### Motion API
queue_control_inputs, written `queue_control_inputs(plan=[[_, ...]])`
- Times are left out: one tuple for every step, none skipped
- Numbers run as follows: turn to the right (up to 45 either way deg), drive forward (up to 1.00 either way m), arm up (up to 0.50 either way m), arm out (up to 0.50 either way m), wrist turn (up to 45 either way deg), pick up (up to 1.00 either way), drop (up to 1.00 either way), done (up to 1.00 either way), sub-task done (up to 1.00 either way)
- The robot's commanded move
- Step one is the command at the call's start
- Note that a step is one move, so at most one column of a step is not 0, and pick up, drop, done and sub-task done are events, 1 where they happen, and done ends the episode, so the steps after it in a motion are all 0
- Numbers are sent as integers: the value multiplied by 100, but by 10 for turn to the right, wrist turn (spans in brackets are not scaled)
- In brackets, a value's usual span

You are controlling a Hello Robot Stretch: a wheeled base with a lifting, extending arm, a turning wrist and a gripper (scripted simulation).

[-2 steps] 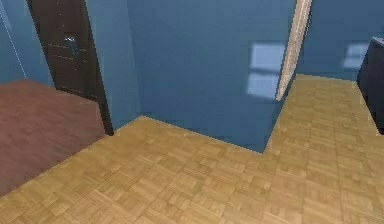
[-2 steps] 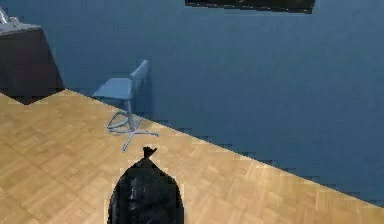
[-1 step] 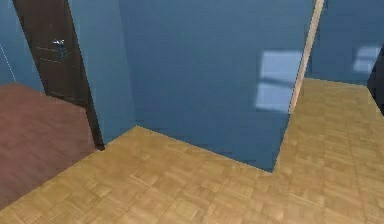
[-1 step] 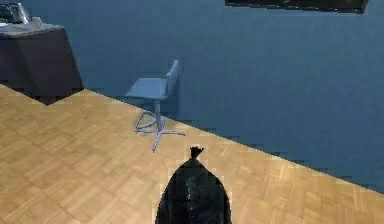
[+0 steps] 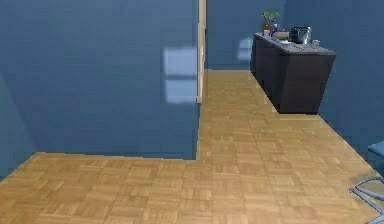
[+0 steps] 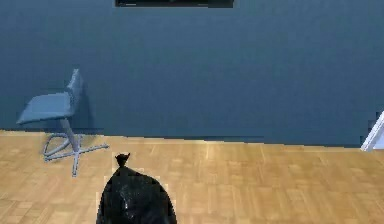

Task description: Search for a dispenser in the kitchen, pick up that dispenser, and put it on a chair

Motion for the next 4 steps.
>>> queue_control_inputs(plan=[[0, 70, 0, 0, 0, 0, 0, 0, 0], [390, 0, 0, 0, 0, 0, 0, 0, 0], [0, 95, 0, 0, 0, 0, 0, 0, 0], [-300, 0, 0, 0, 0, 0, 0, 0, 0]])
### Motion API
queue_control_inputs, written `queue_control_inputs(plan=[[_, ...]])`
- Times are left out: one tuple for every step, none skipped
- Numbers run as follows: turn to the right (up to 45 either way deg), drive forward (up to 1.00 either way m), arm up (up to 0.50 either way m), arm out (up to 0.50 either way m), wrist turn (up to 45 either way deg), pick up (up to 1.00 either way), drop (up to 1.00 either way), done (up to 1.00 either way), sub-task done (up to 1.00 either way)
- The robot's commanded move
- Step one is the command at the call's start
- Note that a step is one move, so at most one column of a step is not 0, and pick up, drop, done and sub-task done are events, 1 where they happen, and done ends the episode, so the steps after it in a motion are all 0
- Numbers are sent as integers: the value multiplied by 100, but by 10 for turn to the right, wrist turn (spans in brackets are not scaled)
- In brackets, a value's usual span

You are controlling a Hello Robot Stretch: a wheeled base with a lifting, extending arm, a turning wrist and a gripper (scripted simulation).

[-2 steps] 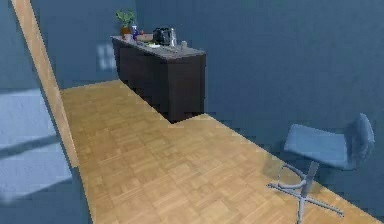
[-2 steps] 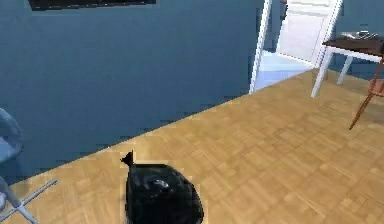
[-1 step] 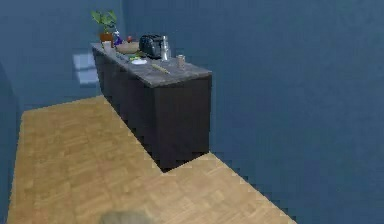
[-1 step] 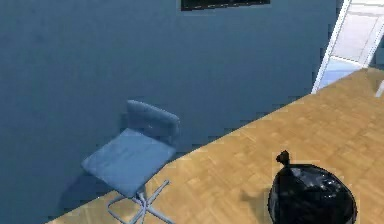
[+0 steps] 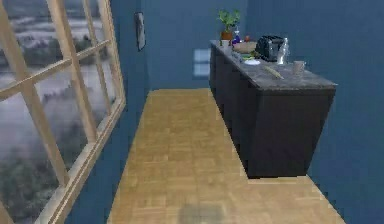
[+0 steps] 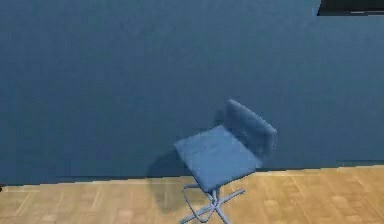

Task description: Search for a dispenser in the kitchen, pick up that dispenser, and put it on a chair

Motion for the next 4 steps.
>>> queue_control_inputs(plan=[[0, 100, 0, 0, 0, 0, 0, 0, 0], [0, 100, 0, 0, 0, 0, 0, 0, 0], [0, 35, 0, 0, 0, 0, 0, 0, 0], [-420, 0, 0, 0, 0, 0, 0, 0, 0]])
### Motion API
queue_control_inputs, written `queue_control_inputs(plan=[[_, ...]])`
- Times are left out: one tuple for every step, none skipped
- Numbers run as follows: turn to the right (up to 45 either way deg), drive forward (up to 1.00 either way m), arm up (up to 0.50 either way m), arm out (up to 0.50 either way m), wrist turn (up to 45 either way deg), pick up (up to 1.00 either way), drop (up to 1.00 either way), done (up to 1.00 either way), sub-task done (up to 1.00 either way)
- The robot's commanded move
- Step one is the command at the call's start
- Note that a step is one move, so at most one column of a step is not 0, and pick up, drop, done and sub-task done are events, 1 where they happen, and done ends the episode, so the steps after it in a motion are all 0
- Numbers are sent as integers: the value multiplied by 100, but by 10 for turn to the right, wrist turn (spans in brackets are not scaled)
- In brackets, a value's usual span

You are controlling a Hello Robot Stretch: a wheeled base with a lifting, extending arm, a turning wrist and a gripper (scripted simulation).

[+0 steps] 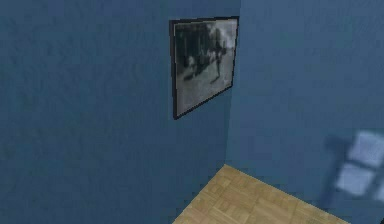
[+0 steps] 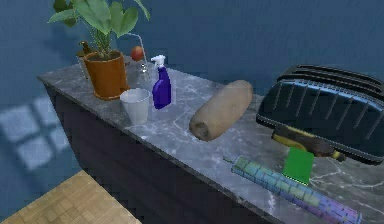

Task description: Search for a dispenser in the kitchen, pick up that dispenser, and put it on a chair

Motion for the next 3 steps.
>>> queue_control_inputs(plan=[[0, 0, 50, 0, 0, 0, 0, 0, 0], [0, 0, 38, 0, 0, 0, 0, 0, 0], [0, 0, 0, 50, 0, 0, 0, 0, 0]])
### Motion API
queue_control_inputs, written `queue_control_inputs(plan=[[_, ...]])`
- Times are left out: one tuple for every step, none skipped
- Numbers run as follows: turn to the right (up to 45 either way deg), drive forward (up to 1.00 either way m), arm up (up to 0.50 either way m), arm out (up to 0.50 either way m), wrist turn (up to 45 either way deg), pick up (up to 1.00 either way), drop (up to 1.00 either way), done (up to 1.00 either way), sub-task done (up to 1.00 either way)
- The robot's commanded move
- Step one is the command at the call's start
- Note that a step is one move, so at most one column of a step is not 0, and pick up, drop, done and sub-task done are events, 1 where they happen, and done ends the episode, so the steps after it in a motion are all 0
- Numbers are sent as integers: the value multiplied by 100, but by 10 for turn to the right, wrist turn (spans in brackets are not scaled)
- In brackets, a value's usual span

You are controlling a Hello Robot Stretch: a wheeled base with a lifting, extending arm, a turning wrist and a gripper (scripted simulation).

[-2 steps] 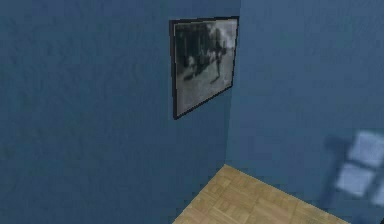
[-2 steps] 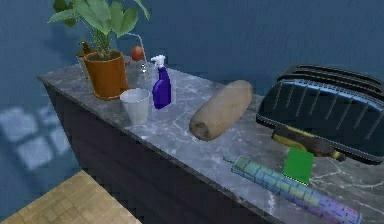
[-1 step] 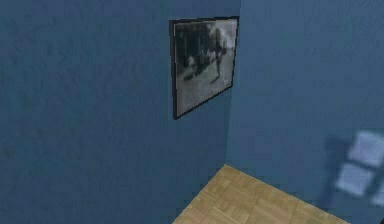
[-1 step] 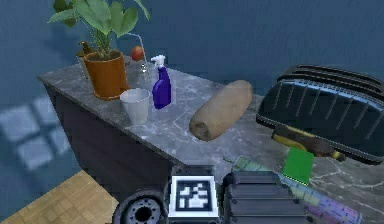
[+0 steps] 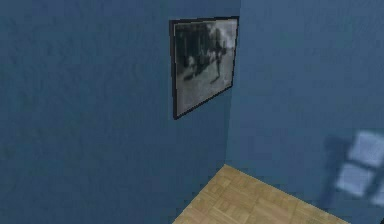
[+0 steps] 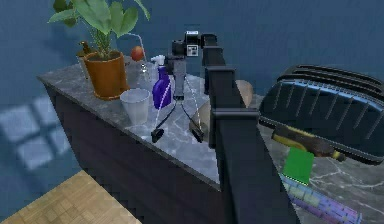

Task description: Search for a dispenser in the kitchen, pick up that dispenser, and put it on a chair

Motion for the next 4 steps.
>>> queue_control_inputs(plan=[[0, 0, 0, 0, 450, 0, 0, 0, 0], [0, 0, 0, 0, 450, 0, 0, 0, 0], [0, 0, 0, 0, 450, 0, 0, 0, 0], [0, 0, 0, 0, 60, 0, 0, 0, 0]])
